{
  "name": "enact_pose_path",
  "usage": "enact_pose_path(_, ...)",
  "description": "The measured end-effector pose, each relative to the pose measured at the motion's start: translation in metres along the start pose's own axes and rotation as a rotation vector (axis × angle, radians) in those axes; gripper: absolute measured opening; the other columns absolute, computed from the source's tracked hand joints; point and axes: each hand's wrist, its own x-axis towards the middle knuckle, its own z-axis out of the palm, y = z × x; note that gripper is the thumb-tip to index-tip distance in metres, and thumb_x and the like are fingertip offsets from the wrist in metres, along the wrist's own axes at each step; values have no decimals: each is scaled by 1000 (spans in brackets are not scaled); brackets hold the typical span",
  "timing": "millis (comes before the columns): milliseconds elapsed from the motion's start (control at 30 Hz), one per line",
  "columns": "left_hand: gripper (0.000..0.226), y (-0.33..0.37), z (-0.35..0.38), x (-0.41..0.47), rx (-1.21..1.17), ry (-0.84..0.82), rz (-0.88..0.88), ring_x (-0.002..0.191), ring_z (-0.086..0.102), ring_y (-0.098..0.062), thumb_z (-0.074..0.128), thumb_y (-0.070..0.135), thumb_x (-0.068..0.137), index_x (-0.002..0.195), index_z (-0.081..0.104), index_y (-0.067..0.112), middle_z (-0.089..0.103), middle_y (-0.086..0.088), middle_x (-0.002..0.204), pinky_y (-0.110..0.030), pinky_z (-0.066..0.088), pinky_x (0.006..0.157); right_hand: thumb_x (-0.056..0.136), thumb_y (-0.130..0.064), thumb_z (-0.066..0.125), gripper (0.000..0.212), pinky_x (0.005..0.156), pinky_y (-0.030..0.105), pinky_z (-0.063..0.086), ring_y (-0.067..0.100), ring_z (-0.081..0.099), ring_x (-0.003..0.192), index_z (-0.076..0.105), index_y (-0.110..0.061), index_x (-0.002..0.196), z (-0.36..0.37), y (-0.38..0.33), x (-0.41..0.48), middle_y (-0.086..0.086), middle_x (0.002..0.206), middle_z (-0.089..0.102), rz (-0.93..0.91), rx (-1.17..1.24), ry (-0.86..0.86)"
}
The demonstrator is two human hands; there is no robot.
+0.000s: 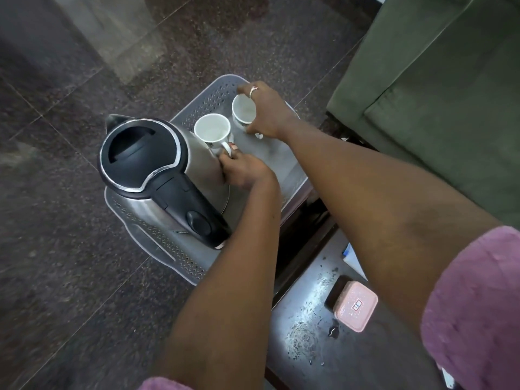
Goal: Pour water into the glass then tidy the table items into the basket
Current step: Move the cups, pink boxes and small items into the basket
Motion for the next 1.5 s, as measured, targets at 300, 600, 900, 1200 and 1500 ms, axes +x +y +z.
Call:
enact_pose_path(300,32,1,3,11,-97,71,-1,115,56,-33,47,17,96,123,57,2,62,-21,123,-29,37,95,75,-16,73,81,109,44,37,22,37,137,33,-20,145,16,-1,3,-1,152,34,60,5,-12)
enact_pose_path(600,32,-8,6,15,-11,5,-69,118,55,-30,41,15,99,124,53,1,59,-18,127,-29,37,94,95,-17,52,74,103,75,14,21,16,146,5,-27,151,26,-16,-2,-8,160,9,199,-114,-46)
enact_pose_path(900,41,-4,-2,-15,-212,-31,-154,120,53,-35,42,-3,92,132,42,-4,55,-24,130,-35,41,98,96,-25,46,59,107,49,35,21,34,139,22,-14,148,14,-15,-58,2,154,33,145,-102,263)
enact_pose_path(1200,26,-80,-56,-137,-9,-402,562,94,58,-1,47,4,92,115,59,5,65,-1,105,-8,43,85,85,-17,48,27,58,31,54,29,69,71,69,-8,99,19,36,-226,12,79,72,375,22,810)
enact_pose_path(1500,42,-224,-105,-224,587,-763,623,120,51,-26,61,10,85,126,52,11,58,-9,127,-33,39,101,68,-8,72,15,53,31,53,33,66,66,71,-5,82,98,118,-434,14,73,68,866,-27,675)
